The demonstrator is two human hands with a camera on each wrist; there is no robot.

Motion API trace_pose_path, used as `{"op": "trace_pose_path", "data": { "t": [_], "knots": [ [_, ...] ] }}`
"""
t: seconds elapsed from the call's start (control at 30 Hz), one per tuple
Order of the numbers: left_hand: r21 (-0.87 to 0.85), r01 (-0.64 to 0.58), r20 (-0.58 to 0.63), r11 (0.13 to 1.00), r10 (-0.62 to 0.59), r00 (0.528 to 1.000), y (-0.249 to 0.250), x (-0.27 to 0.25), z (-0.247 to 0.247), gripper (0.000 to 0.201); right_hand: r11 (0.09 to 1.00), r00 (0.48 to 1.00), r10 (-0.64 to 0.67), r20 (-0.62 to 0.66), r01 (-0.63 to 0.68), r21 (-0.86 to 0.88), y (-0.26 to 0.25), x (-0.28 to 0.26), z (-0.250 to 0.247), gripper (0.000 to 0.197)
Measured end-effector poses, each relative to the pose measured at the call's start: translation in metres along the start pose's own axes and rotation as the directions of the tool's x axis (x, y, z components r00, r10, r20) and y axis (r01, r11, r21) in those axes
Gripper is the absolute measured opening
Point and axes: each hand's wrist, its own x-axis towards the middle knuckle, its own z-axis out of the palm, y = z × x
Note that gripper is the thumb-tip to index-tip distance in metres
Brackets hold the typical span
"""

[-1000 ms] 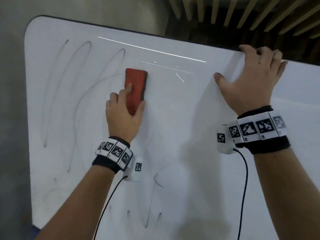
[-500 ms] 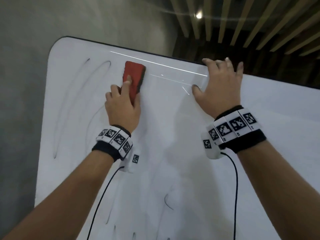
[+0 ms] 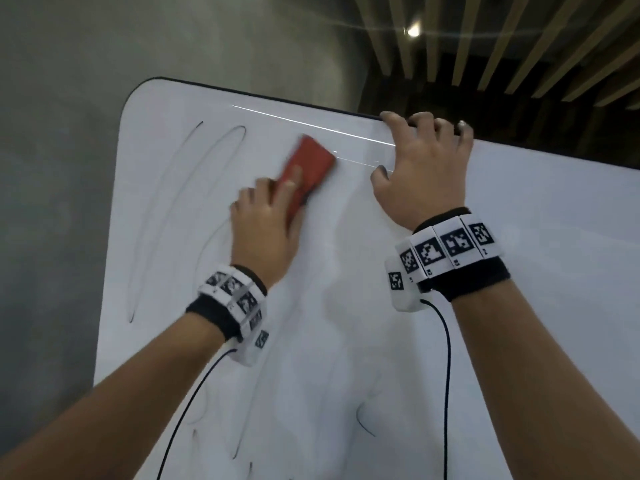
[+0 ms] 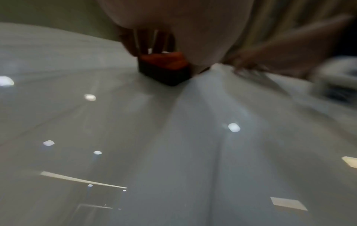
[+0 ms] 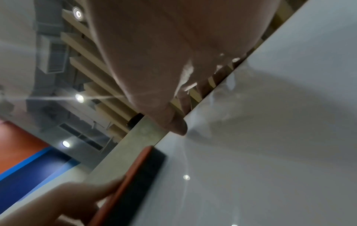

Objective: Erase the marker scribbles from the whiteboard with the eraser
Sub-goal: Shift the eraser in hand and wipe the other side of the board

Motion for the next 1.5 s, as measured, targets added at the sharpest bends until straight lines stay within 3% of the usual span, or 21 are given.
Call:
{"op": "trace_pose_path", "data": {
  "t": [0.07,0.13,0.23,0.3,0.37,0.47,0.53,0.57,0.63,0.7,0.77,0.8,0.9,1.0,1.07,1.13,1.2,1.27,1.33,1.4,1.5],
  "knots": [
    [-0.031,-0.256,0.034,0.966,0.257,0.966,0.010,-0.021,0.001,0.049,1.000,0.999,0.017,-0.034,-0.016,0.023,0.000,0.000,0.003,0.063],
    [-0.053,-0.254,0.055,0.966,0.257,0.965,0.004,-0.016,-0.001,0.049,0.998,0.998,0.027,-0.057,-0.024,0.051,0.000,-0.001,0.005,0.062],
    [-0.032,0.039,0.006,0.999,-0.039,0.999,-0.018,0.023,-0.005,0.054,0.995,0.997,0.038,-0.062,-0.032,0.091,0.000,-0.001,0.006,0.061],
    [-0.044,0.271,0.027,0.962,-0.270,0.962,-0.035,0.049,-0.006,0.056,0.995,0.997,0.042,-0.068,-0.035,0.095,0.001,-0.001,0.006,0.061],
    [-0.014,0.322,0.024,0.946,-0.322,0.946,-0.035,0.054,-0.004,0.057,0.993,0.995,0.047,-0.088,-0.037,0.109,0.001,-0.002,0.007,0.060],
    [-0.023,-0.068,-0.010,0.997,0.067,0.998,-0.016,0.023,-0.004,0.055,0.992,0.993,0.058,-0.100,-0.046,0.119,0.000,-0.003,0.009,0.059],
    [-0.055,-0.329,0.045,0.943,0.332,0.942,-0.015,-0.002,-0.003,0.052,0.992,0.990,0.072,-0.118,-0.059,0.112,0.000,-0.002,0.010,0.058],
    [-0.050,-0.372,0.074,0.927,0.375,0.924,-0.023,-0.004,-0.004,0.052,0.991,0.989,0.079,-0.128,-0.064,0.115,-0.001,-0.001,0.010,0.057],
    [-0.016,-0.287,0.076,0.958,0.288,0.955,-0.049,0.011,-0.007,0.053,0.989,0.985,0.095,-0.141,-0.077,0.127,-0.002,-0.001,0.011,0.055],
    [-0.015,-0.003,0.031,1.000,0.004,1.000,-0.081,0.033,-0.008,0.056,0.985,0.982,0.120,-0.144,-0.099,0.142,-0.006,-0.002,0.010,0.053],
    [-0.038,0.264,0.040,0.964,-0.262,0.964,-0.107,0.049,-0.009,0.058,0.980,0.974,0.167,-0.153,-0.147,0.136,-0.014,0.000,0.009,0.052],
    [-0.016,0.295,0.045,0.955,-0.294,0.955,-0.110,0.049,-0.008,0.058,0.975,0.967,0.203,-0.152,-0.186,0.121,-0.019,0.003,0.008,0.051],
    [0.013,0.000,0.026,1.000,-0.001,1.000,-0.089,0.026,-0.006,0.054,0.957,0.950,0.287,-0.125,-0.279,0.075,-0.044,0.018,0.010,0.049],
    [0.012,-0.285,0.043,0.958,0.284,0.958,-0.090,0.018,-0.004,0.052,0.977,0.975,0.213,-0.060,-0.210,0.045,-0.072,0.033,0.017,0.053],
    [0.039,-0.136,0.003,0.990,0.136,0.991,-0.110,0.037,-0.004,0.054,0.982,0.980,0.189,-0.063,-0.188,0.031,-0.077,0.037,0.022,0.053],
    [0.018,0.185,-0.016,0.982,-0.185,0.983,-0.132,0.059,-0.005,0.056,0.983,0.979,0.181,-0.088,-0.179,0.037,-0.074,0.035,0.026,0.051],
    [-0.023,0.476,0.001,0.879,-0.476,0.879,-0.148,0.076,-0.003,0.057,0.986,0.981,0.164,-0.107,-0.160,0.038,-0.071,0.032,0.029,0.051],
    [-0.043,0.572,-0.004,0.819,-0.572,0.820,-0.147,0.078,0.001,0.057,0.987,0.980,0.162,-0.112,-0.160,0.027,-0.072,0.030,0.030,0.052],
    [-0.054,0.429,-0.039,0.901,-0.432,0.901,-0.129,0.063,0.003,0.056,0.986,0.979,0.168,-0.115,-0.167,0.015,-0.073,0.030,0.033,0.054],
    [-0.080,0.132,-0.046,0.988,-0.136,0.990,-0.109,0.035,0.003,0.055,0.986,0.978,0.168,-0.125,-0.167,0.021,-0.073,0.029,0.035,0.055],
    [-0.019,-0.056,-0.023,0.998,0.055,0.998,-0.120,0.024,0.000,0.054,0.987,0.976,0.163,-0.147,-0.158,0.040,-0.072,0.027,0.036,0.056]
  ]
}}
